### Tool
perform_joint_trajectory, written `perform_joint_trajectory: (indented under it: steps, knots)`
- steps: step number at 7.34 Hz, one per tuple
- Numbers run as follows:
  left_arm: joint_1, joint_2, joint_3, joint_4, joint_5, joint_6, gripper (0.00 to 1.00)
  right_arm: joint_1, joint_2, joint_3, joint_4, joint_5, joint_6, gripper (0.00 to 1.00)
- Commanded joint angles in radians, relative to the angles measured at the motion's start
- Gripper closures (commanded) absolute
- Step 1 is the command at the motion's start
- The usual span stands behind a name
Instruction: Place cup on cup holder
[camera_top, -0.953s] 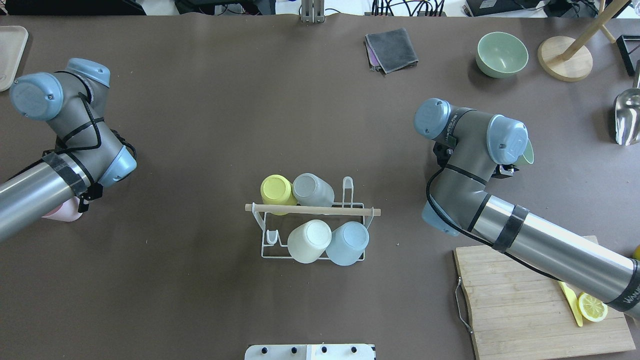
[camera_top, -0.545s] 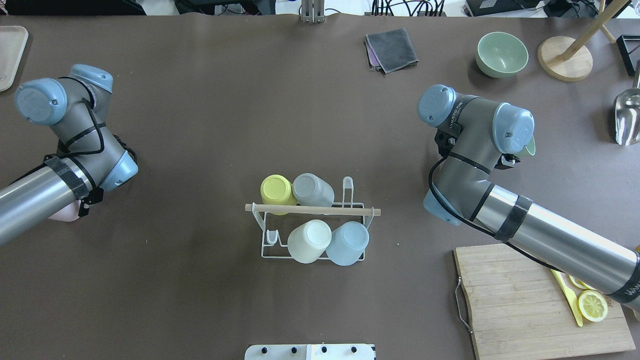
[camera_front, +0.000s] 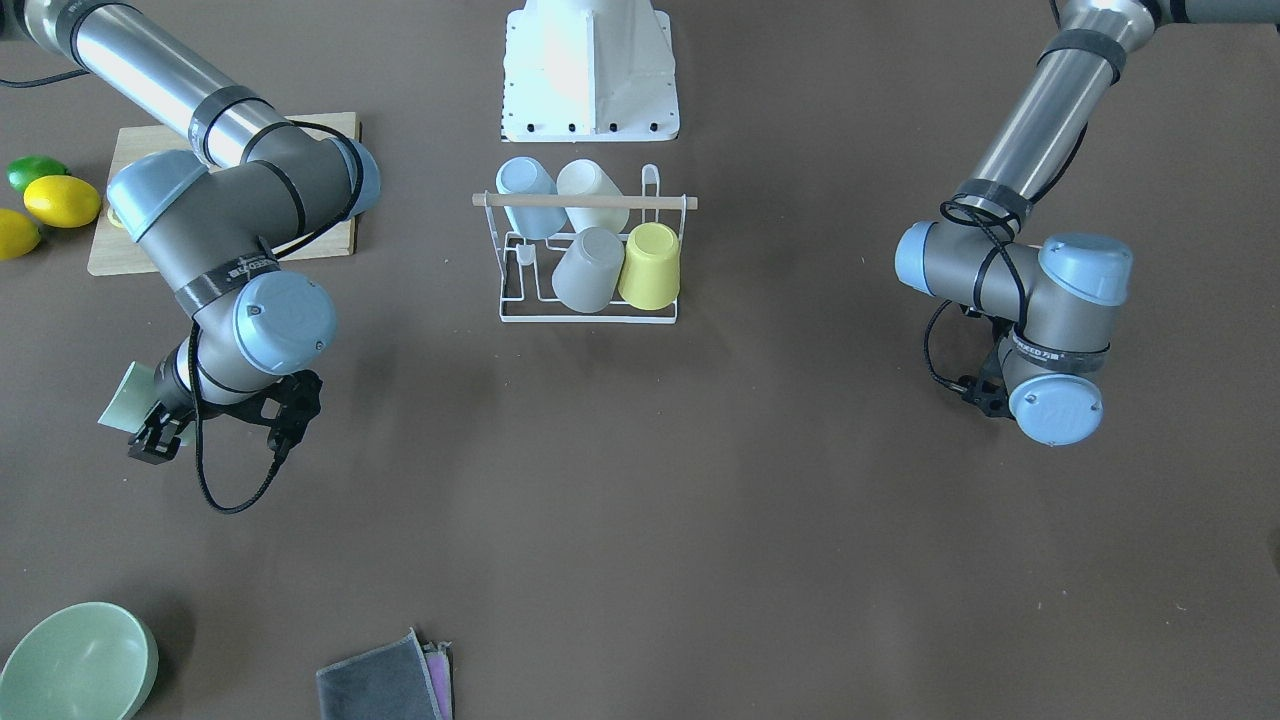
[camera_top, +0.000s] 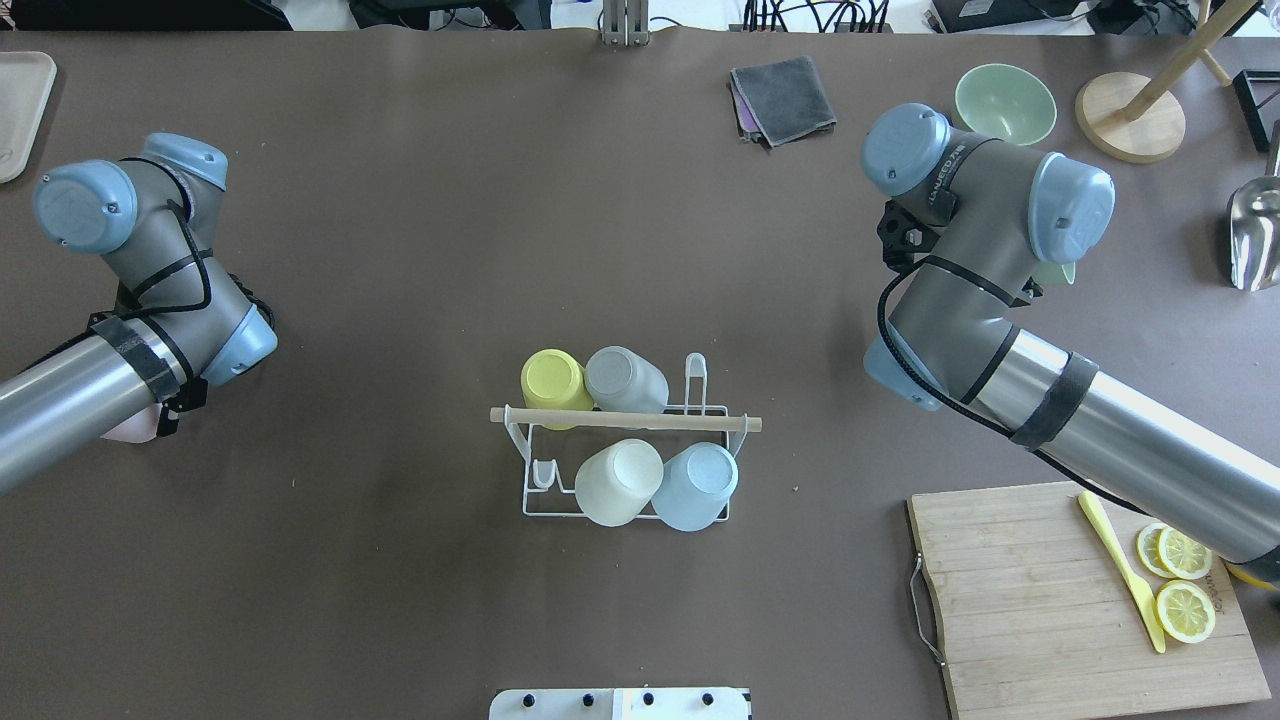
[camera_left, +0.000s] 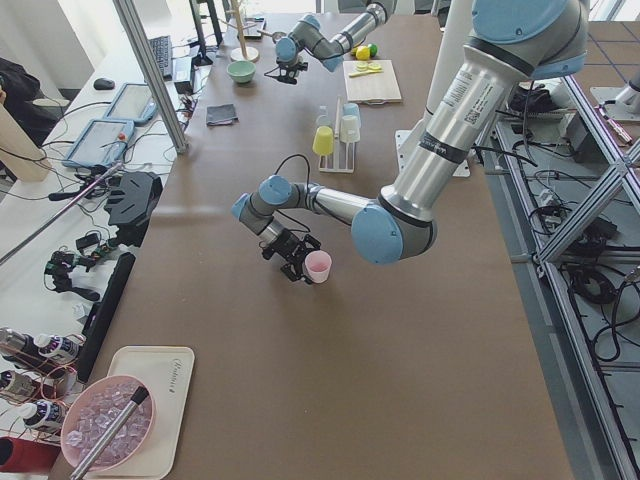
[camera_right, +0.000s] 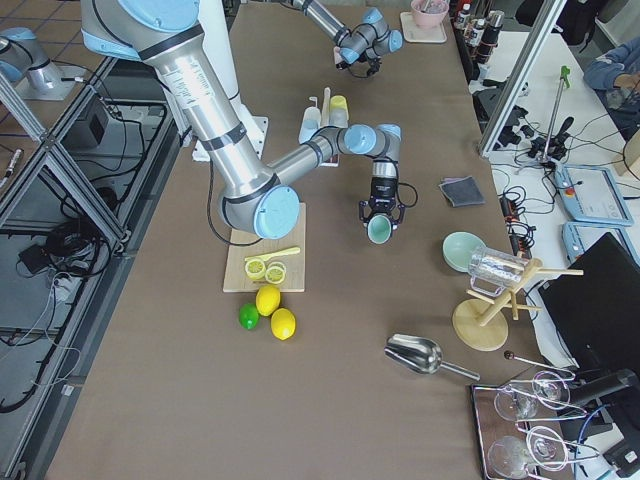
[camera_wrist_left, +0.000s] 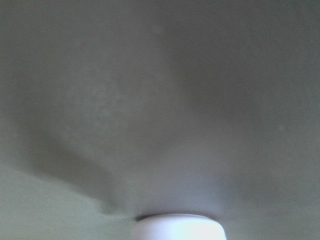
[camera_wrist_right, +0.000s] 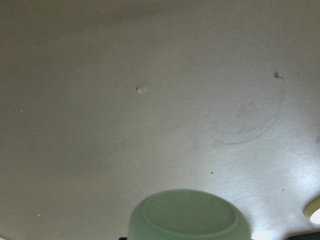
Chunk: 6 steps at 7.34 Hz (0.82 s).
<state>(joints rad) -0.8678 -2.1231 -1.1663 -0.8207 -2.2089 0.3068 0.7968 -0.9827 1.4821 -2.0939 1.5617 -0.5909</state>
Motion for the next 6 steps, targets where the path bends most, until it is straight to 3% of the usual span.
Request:
perform_joint_trajectory:
  steps: [1,5,6]
  knots:
    - [0.009,0.000,0.007,-0.002,0.000,0.000,0.02,0.035,-0.031,0.047,0.000,0.047,-0.003,1.00]
    - [0.007,0.002,0.010,0.000,0.002,0.000,0.06,0.015,-0.030,0.057,-0.011,0.078,-0.064,1.00]
    - [0.009,0.002,0.008,0.000,0.002,0.000,0.24,0.015,-0.031,0.081,-0.041,0.093,-0.123,1.00]
